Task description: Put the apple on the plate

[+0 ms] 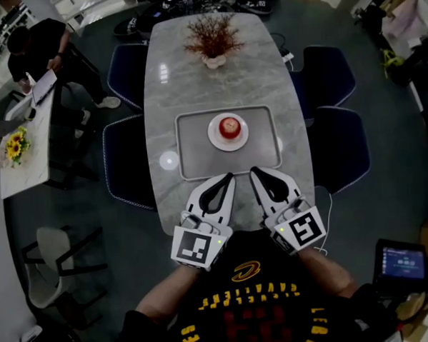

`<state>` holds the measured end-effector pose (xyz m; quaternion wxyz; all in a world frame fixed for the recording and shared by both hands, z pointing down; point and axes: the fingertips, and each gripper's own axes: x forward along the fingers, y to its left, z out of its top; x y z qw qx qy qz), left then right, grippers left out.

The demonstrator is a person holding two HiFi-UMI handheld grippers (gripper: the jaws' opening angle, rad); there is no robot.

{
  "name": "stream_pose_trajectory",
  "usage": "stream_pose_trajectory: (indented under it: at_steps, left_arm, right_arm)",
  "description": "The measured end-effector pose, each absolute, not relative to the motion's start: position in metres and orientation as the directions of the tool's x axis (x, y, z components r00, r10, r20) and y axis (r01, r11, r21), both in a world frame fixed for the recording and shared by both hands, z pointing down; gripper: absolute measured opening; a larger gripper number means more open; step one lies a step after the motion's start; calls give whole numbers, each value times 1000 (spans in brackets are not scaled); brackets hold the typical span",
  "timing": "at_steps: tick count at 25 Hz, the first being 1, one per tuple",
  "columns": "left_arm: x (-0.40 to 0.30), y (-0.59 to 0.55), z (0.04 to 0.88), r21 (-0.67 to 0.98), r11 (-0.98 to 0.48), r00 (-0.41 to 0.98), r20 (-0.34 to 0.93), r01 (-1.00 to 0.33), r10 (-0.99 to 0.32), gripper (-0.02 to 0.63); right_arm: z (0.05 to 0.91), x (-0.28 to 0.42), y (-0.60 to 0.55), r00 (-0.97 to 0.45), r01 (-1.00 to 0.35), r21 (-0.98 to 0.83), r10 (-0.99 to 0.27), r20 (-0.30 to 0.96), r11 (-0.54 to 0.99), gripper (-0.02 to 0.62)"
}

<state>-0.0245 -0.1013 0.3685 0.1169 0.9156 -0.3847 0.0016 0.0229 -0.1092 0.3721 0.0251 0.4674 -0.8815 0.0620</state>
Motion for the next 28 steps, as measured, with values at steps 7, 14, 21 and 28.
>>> stream_pose_trajectory:
  at_steps: [7, 14, 21, 28]
  left_arm:
    - [-25, -99, 367, 211, -679, 707, 98, -703, -701, 2]
    - [-23, -102, 372, 221, -677, 708, 112, -702, -698, 2]
    - [-23, -106, 375, 234, -668, 704, 128, -706, -699, 2]
    - [-22, -116, 381, 247, -660, 701, 145, -709, -698, 2]
  right_arm:
    - [374, 21, -105, -565, -825, -87, -817, 111, 559, 8]
    - [380, 23, -108, -565, -825, -100, -816, 126, 556, 8]
    - [384, 22, -111, -568, -823, -110, -810, 145, 558, 8]
    - [382, 21, -123, -568, -823, -120, -808, 157, 556, 8]
